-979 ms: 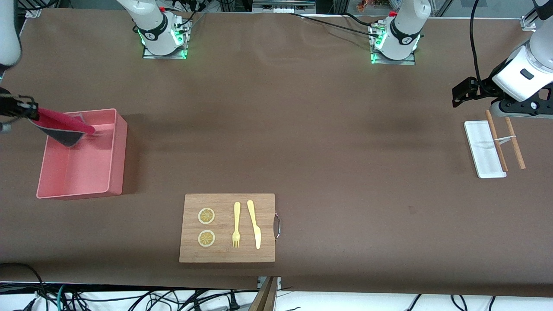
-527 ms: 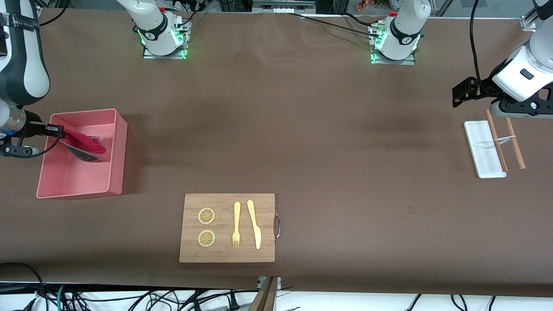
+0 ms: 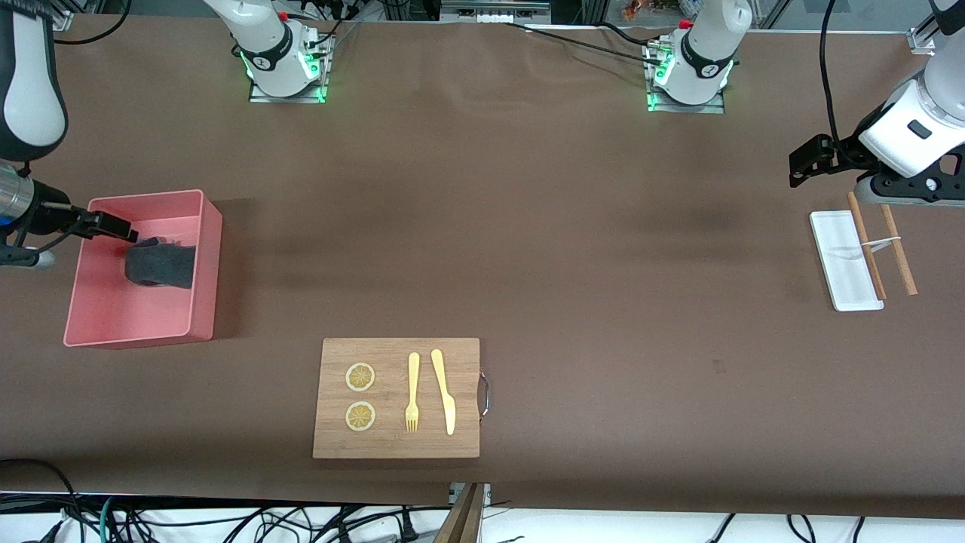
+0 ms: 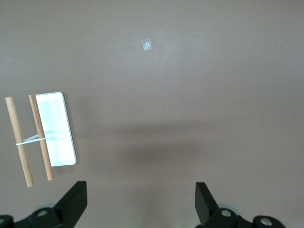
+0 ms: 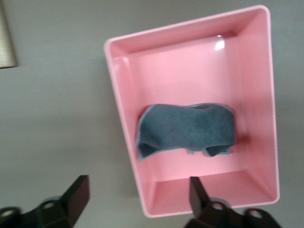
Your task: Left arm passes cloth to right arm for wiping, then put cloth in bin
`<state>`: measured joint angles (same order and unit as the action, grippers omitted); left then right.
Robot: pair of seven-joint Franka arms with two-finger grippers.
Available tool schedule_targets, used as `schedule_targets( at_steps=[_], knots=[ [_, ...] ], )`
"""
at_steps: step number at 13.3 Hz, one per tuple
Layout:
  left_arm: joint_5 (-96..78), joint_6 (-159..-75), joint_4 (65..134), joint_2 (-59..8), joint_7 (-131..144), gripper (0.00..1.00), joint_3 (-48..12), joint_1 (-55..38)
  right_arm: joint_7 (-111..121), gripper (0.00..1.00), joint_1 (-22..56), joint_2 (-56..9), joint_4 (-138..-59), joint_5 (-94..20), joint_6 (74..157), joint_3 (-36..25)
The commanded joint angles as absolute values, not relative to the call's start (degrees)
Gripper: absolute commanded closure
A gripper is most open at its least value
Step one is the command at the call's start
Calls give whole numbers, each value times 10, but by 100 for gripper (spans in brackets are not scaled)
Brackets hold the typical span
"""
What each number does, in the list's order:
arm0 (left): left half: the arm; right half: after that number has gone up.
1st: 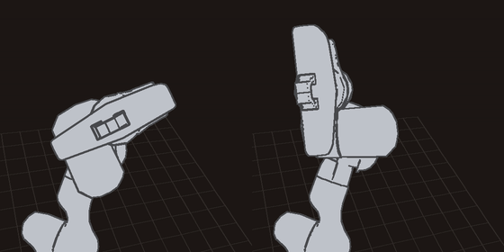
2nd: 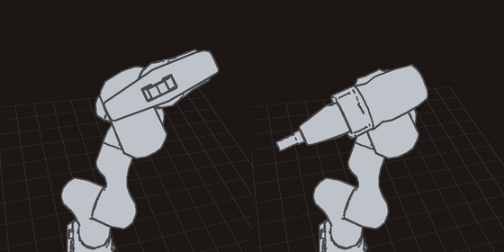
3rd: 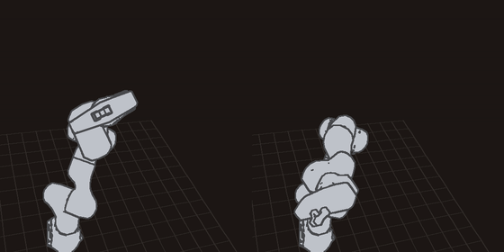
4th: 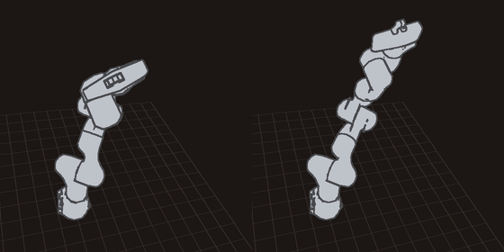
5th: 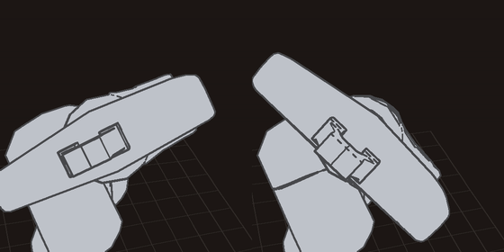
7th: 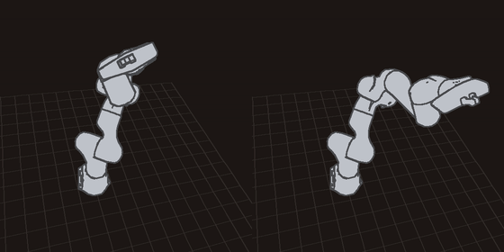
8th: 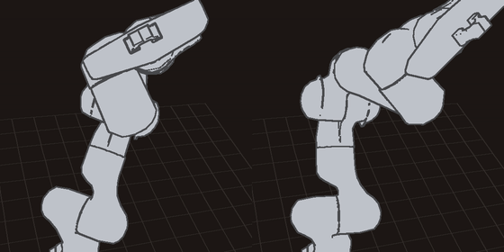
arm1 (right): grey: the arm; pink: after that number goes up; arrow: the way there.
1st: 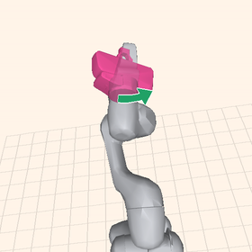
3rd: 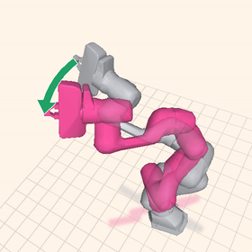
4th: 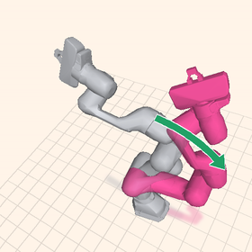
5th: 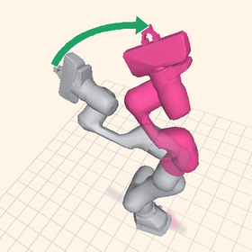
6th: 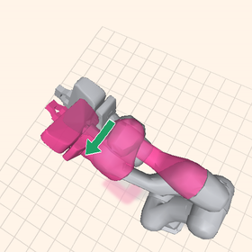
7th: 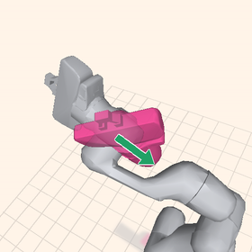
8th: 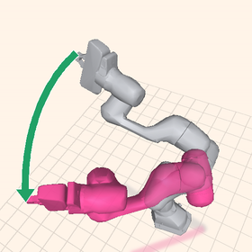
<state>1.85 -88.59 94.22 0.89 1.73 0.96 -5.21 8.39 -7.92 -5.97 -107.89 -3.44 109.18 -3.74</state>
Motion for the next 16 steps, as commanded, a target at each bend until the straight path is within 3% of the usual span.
schedule_targets(
  at_steps=[1, 9, 16],
  knots=[
    [18, -881, 948, 20, 5, 0, 11, -53, 21, 0, -77, -17, -1074, -9, 1050, 7],
    [18, -881, 948, 20, 4, 0, 11, -52, -34, 0, -31, 3, -985, 9, 973, 27],
    [18, -881, 948, 20, 4, 0, 11, -52, -35, 0, -22, 1, -962, 6, 947, 27]
  ],
)
